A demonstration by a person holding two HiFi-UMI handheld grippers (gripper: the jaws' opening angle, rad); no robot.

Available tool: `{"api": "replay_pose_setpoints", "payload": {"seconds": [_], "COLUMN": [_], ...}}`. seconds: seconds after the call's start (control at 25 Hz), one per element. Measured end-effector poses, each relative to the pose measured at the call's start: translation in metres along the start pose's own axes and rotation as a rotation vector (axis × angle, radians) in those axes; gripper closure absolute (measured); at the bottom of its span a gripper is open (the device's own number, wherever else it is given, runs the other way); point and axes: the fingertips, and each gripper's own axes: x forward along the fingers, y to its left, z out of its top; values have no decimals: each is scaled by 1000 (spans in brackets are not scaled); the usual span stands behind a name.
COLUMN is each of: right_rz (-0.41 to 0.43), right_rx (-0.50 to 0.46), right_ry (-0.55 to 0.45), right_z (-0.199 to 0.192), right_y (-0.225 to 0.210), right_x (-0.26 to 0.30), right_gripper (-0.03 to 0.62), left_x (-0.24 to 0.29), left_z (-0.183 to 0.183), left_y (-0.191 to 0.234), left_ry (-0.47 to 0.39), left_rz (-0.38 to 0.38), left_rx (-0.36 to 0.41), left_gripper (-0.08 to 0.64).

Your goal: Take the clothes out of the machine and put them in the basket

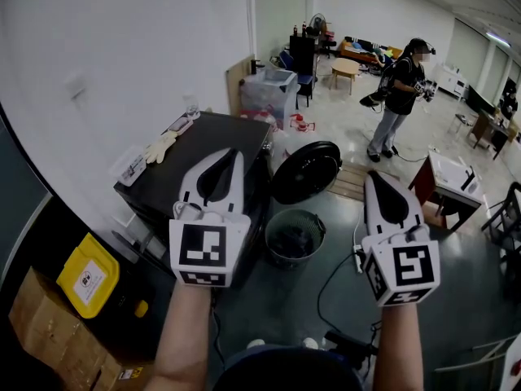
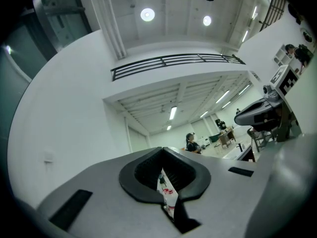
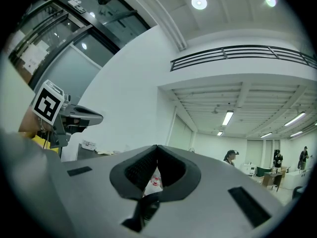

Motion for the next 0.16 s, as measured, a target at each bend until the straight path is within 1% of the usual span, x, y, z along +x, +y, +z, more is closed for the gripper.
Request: {"api": "replay_pose_setpoints", "payload": {"seconds": [0.16], "right_rz": [-9], "right_rx": [0], "right_ry": [6], "right_z": [2], "right_y": [4], "right_x": [1], "right_gripper": [589], "left_x": [-2], "left_z": [-3], "left_y": [5], "left_ry": [4], "left_rz": [1], "left_rx": [-1], "left_gripper": [558]}}
